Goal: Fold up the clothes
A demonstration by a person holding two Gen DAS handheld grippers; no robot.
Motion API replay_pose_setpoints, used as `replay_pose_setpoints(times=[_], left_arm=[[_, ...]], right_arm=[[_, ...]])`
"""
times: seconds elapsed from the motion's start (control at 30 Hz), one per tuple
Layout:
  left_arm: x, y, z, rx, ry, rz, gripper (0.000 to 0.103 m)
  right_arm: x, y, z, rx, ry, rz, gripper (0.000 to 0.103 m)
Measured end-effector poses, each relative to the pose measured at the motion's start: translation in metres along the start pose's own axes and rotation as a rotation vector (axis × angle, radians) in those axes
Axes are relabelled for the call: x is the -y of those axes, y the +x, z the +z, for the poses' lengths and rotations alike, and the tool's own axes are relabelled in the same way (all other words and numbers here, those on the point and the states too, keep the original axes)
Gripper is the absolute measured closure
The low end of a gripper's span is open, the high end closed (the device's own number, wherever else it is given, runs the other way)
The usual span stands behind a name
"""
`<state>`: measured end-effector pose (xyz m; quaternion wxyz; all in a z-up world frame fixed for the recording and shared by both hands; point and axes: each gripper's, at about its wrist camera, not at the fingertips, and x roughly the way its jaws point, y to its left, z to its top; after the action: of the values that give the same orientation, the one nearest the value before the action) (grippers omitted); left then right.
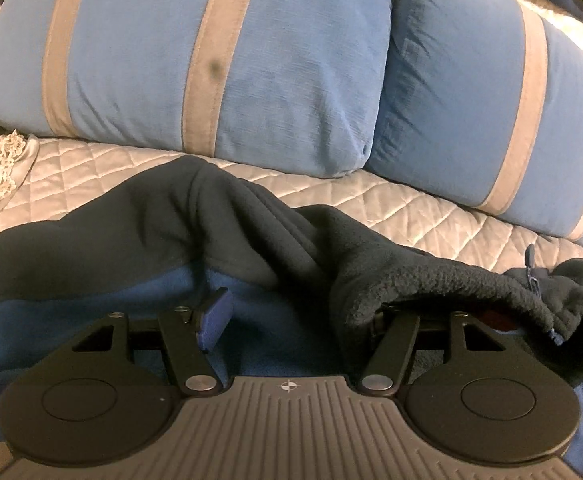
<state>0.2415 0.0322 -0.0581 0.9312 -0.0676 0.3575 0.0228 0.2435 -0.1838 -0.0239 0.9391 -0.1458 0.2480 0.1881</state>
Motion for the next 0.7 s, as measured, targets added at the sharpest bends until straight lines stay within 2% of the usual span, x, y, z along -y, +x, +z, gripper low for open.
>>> replay_pose_setpoints(times=[0.1, 0.27, 0.33, 0.37, 0.43, 0.53, 0.6, 0.7], left_arm=[[0.003, -0.001, -0.001, 0.016, 0.035, 0.003, 0.040], [0.033, -0.015, -0.006, 0.121, 0.258, 0.035, 0.040], [0.042, -0.022, -0.008, 0.172, 0.324, 0.025, 0.045], [0.041, -0.025, -0.007, 0.189, 0.317, 0.018, 0.059], [0.030, -0.026, -0.001, 0.174, 0.228, -0.012, 0.067], [0.006, -0.019, 0.004, 0.119, 0.068, -0.057, 0.068], [-0.004, -0.015, 0.005, 0.096, 0.003, -0.063, 0.068], [-0.009, -0.014, 0.006, 0.093, -0.028, -0.064, 0.068]], right_arm=[[-0.006, 0.001, 0.000, -0.006, -0.038, 0.007, 0.000], [-0.015, 0.003, -0.001, -0.016, -0.102, 0.018, 0.000], [-0.018, 0.004, -0.001, -0.020, -0.127, 0.022, 0.000], [-0.019, 0.004, -0.001, -0.020, -0.138, 0.027, 0.000], [-0.023, 0.003, -0.002, -0.005, -0.164, 0.055, 0.000], [-0.035, -0.003, -0.006, 0.027, -0.233, 0.109, 0.000], [-0.045, -0.005, -0.010, 0.044, -0.306, 0.122, 0.000], [-0.060, -0.006, -0.018, 0.063, -0.427, 0.120, 0.000]])
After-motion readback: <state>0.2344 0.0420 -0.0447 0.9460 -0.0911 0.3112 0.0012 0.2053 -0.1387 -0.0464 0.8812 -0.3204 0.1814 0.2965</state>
